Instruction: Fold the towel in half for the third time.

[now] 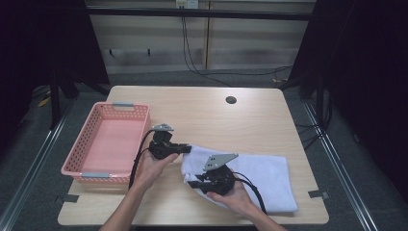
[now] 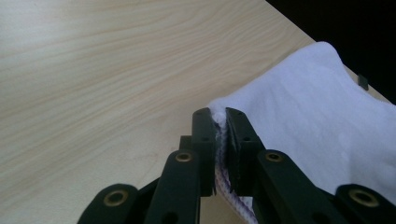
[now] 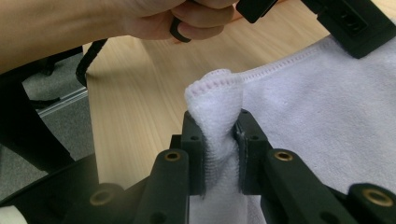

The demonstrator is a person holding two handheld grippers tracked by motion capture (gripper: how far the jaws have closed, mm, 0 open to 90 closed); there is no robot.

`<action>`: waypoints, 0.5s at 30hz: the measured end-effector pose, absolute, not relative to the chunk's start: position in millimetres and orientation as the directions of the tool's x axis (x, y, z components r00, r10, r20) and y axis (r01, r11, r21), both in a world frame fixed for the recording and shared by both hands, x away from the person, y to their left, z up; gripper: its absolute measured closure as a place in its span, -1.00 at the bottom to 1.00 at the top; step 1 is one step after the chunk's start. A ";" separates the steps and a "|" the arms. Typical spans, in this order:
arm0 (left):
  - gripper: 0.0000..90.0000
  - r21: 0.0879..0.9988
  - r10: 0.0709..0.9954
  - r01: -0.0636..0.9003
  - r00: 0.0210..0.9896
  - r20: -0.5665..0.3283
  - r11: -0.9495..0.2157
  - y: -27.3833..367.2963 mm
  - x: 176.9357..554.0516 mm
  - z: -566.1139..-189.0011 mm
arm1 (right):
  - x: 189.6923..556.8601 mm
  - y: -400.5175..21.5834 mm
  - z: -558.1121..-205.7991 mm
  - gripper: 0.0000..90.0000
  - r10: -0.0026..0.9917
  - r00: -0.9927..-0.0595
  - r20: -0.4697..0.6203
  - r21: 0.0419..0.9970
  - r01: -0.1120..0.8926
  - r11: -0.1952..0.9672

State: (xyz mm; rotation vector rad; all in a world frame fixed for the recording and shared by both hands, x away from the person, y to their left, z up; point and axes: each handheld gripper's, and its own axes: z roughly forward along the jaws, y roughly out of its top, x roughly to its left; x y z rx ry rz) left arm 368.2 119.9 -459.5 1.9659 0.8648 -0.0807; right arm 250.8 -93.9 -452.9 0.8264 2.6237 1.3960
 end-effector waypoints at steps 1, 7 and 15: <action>0.85 0.743 0.545 0.601 0.744 -0.386 -0.293 121.4 368.1 -455.8 | 251.4 -92.0 -451.2 0.71 0.477 -0.857 0.194 0.789 0.426 0.443; 0.85 0.759 0.554 0.589 0.744 -0.374 -0.279 134.9 368.5 -431.8 | 253.7 -81.5 -430.6 0.70 0.461 -0.869 0.179 0.820 0.391 0.418; 0.85 0.784 0.588 0.565 0.735 -0.336 -0.258 155.5 367.8 -396.8 | 258.5 -67.9 -393.3 0.71 0.433 -0.890 0.142 0.866 0.324 0.382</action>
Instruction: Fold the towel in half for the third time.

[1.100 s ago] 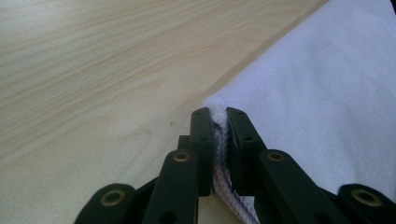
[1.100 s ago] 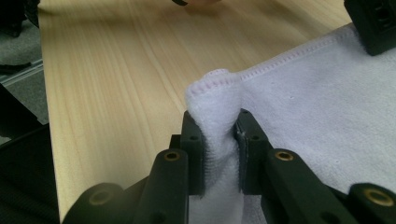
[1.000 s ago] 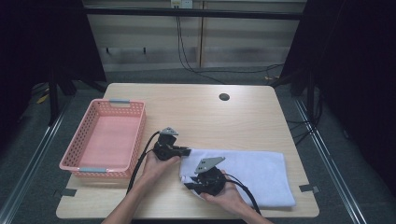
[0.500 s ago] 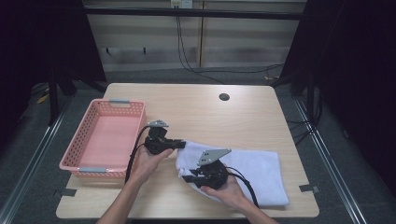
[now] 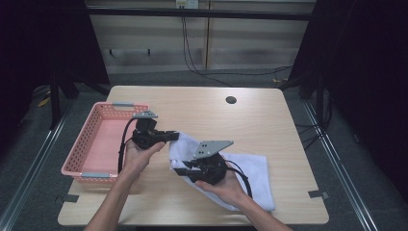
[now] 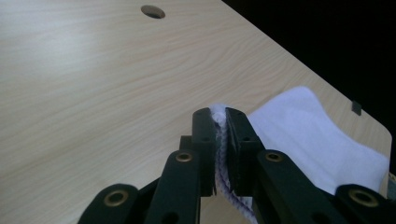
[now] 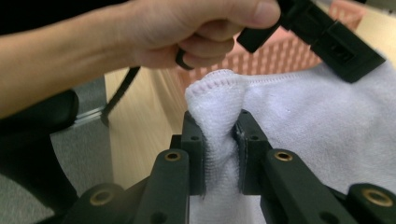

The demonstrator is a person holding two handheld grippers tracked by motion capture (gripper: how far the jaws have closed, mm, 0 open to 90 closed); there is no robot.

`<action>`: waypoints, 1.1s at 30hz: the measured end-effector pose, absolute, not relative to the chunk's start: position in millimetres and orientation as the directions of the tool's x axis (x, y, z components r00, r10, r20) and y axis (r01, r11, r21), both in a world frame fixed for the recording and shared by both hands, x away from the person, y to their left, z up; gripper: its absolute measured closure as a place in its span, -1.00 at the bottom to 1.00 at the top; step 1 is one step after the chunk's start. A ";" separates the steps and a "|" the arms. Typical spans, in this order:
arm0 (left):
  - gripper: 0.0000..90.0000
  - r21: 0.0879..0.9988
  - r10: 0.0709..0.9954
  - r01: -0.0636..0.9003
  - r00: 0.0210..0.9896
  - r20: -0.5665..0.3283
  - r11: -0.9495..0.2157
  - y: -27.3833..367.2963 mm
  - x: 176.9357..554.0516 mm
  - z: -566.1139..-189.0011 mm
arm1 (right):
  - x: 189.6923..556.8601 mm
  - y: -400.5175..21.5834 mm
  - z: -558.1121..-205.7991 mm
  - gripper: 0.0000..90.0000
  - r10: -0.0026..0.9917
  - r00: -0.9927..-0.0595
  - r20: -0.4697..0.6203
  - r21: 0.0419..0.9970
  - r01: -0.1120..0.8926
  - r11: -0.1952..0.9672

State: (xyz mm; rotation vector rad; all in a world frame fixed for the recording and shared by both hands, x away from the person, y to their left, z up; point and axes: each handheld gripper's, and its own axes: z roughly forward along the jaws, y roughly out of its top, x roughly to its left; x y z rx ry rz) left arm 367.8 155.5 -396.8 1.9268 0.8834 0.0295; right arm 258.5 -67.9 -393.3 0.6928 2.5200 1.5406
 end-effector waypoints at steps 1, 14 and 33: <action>0.85 0.789 0.596 0.558 0.734 -0.325 -0.258 158.2 368.1 -390.7 | 259.5 -65.6 -388.6 0.71 0.429 -0.893 0.137 0.868 0.317 0.383; 0.85 0.786 0.590 0.538 0.754 -0.288 -0.304 141.1 365.7 -392.2 | 254.5 -66.7 -399.3 0.71 0.444 -0.880 0.167 0.877 0.338 0.340; 0.84 0.746 0.520 0.491 0.823 -0.229 -0.449 50.9 366.8 -405.7 | 231.0 -147.4 -422.4 0.67 0.543 -0.816 0.198 0.884 0.387 0.260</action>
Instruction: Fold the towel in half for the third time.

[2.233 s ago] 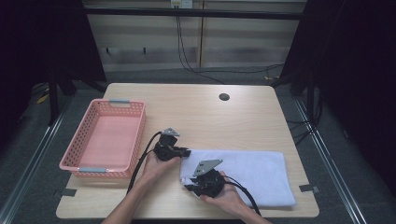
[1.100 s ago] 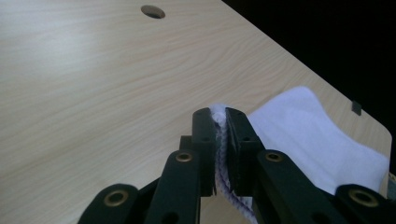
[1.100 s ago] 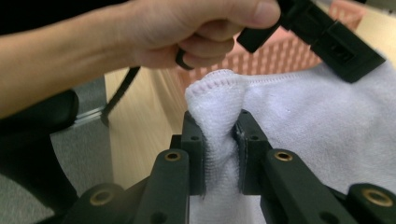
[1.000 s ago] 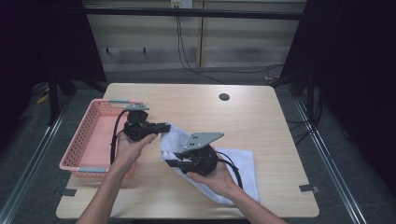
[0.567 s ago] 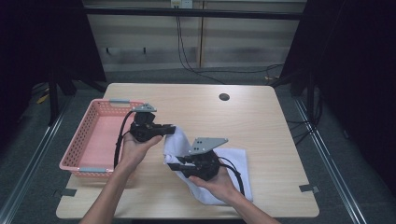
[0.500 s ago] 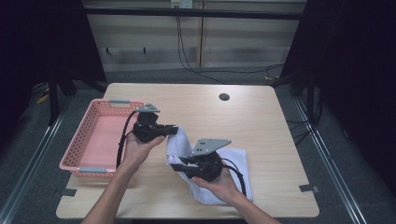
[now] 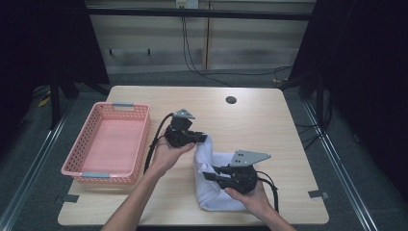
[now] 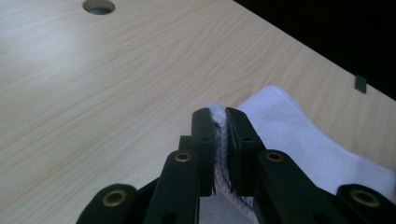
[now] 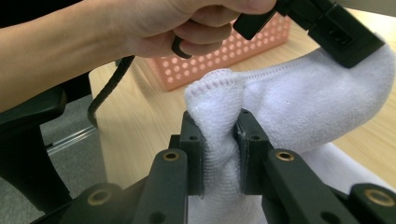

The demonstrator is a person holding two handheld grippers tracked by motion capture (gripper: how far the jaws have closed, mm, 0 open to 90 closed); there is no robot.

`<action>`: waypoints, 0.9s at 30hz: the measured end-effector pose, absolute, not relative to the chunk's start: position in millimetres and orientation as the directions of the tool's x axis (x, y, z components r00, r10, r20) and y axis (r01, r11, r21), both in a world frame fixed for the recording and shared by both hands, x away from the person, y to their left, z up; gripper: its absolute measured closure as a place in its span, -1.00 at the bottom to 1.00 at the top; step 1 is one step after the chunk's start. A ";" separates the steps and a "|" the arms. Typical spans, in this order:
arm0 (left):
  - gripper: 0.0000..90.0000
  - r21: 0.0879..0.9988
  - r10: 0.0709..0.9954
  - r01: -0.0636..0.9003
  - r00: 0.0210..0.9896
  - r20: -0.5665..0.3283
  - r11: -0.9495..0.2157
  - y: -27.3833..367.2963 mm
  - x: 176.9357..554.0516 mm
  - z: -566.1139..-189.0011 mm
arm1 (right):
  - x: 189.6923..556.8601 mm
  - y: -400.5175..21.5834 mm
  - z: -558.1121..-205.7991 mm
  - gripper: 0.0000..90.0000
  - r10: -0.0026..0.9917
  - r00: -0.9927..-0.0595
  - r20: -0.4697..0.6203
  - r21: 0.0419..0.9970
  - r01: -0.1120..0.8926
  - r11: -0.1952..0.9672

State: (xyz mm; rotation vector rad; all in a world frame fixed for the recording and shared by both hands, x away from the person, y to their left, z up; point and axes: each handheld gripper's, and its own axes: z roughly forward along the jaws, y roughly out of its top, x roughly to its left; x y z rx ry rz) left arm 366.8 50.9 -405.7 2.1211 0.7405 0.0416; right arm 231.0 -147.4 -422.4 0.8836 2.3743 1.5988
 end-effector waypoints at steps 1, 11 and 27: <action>0.84 0.745 0.516 0.493 0.824 -0.234 -0.449 45.6 366.8 -408.4 | 229.8 -151.2 -424.8 0.66 0.550 -0.810 0.206 0.884 0.395 0.250; 0.83 0.719 0.450 0.481 0.855 -0.258 -0.501 -6.5 362.0 -426.7 | 202.9 -190.6 -445.4 0.60 0.627 -0.744 0.233 0.874 0.442 0.200; 0.06 0.758 0.427 0.480 0.856 -0.293 -0.442 -34.4 356.7 -446.6 | 184.9 -253.6 -467.2 -0.24 0.705 -0.656 0.270 0.795 0.565 0.220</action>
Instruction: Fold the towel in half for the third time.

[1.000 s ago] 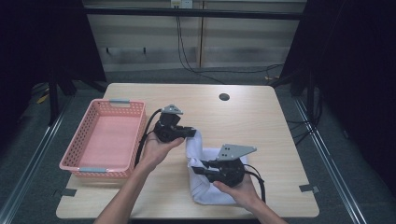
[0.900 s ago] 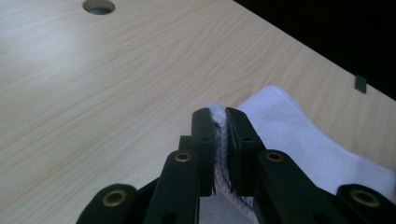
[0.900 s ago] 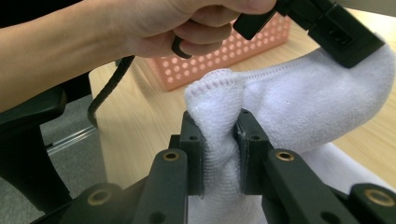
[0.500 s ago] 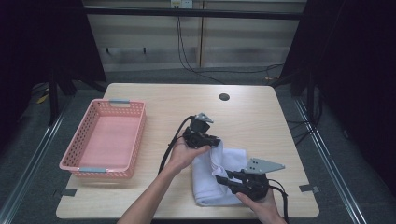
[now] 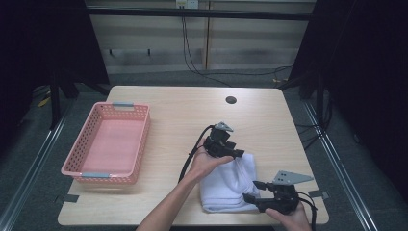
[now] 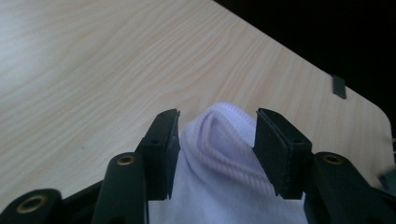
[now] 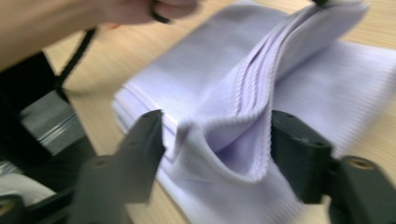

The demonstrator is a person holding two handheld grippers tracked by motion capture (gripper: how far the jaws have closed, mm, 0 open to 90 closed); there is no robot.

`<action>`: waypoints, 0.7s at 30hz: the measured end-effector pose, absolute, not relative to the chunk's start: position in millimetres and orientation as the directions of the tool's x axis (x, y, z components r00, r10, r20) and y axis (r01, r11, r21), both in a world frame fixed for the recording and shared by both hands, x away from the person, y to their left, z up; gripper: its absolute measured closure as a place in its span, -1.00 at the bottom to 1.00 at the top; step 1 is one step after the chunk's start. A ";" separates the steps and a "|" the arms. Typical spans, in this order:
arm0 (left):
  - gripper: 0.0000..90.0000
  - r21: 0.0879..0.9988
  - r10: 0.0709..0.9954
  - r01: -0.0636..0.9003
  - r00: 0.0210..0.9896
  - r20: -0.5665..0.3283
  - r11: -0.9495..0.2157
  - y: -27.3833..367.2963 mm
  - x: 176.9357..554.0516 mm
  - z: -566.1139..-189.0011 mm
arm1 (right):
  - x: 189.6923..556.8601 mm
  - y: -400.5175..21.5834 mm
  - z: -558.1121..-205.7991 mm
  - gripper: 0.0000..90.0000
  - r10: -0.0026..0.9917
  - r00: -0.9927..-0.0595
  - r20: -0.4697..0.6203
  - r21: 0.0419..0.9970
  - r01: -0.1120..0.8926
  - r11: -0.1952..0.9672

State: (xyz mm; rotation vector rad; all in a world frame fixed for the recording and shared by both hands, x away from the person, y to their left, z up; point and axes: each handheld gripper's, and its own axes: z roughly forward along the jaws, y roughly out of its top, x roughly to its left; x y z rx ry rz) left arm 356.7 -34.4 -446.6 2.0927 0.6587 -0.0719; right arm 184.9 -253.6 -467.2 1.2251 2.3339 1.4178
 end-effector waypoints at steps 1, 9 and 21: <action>0.00 0.767 0.426 0.476 0.856 -0.293 -0.430 -28.5 354.7 -443.4 | 183.9 -258.6 -466.3 -0.27 0.707 -0.653 0.273 0.797 0.565 0.214; 0.29 0.769 0.416 0.468 0.862 -0.289 -0.436 28.9 319.8 -444.9 | 230.5 -276.3 -451.7 -0.21 0.775 -0.602 0.192 0.813 0.540 0.217; 0.28 0.700 0.299 0.390 0.919 -0.256 -0.598 59.8 245.6 -474.0 | 321.5 -239.2 -481.3 0.01 0.787 -0.575 0.222 0.736 0.629 0.252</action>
